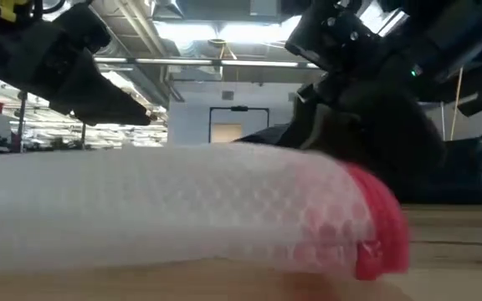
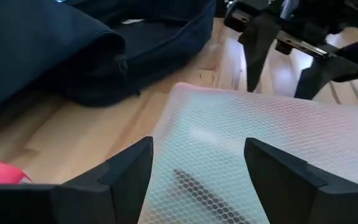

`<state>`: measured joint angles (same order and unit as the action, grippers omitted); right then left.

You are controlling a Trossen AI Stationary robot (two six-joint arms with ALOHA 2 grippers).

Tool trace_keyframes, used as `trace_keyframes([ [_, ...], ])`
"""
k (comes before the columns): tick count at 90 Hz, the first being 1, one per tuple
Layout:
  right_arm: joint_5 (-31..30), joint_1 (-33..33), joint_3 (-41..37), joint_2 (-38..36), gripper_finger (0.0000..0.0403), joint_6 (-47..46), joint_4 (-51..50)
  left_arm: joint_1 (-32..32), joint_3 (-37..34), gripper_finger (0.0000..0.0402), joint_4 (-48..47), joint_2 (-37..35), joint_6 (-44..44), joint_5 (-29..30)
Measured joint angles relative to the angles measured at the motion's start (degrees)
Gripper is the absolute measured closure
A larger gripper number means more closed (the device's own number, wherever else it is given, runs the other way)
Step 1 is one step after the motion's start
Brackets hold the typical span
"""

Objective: Unpack backpack
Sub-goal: Remove the blue calculator from the transparent zip bag

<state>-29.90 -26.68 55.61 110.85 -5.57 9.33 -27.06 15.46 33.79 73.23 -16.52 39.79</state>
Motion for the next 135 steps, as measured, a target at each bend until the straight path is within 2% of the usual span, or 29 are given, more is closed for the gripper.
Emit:
trace_keyframes([
  [12, 0.46, 0.18, 0.0, -0.02, 0.0127, -0.03, -0.14, 0.99, 0.0, 0.0163, -0.12, 0.0, -1.83, -0.19],
  [36, 0.65, 0.12, -0.01, -0.02, 0.0127, -0.04, -0.08, 1.1, 0.0, 0.0163, -0.31, 0.0, -12.66, -1.02],
  [51, 4.67, 0.12, -0.02, -0.02, 0.0127, 0.35, -0.49, 2.2, 0.0, 0.0163, -0.18, 0.0, -15.87, 1.25],
  [92, 6.0, 0.07, -0.02, -0.07, 0.0127, 0.51, -0.38, 3.14, 0.83, 0.0163, -0.16, 0.0, -16.02, 2.5],
  [116, 6.0, 0.07, -0.02, -0.09, 0.0127, 0.51, -0.36, 2.75, 0.83, 0.0163, -0.08, 0.0, -19.12, -3.22],
  [135, 6.0, 0.07, -0.02, -0.09, 0.0127, 0.53, -0.34, 0.98, 0.83, 0.0163, -0.03, 0.0, -17.64, -3.54],
])
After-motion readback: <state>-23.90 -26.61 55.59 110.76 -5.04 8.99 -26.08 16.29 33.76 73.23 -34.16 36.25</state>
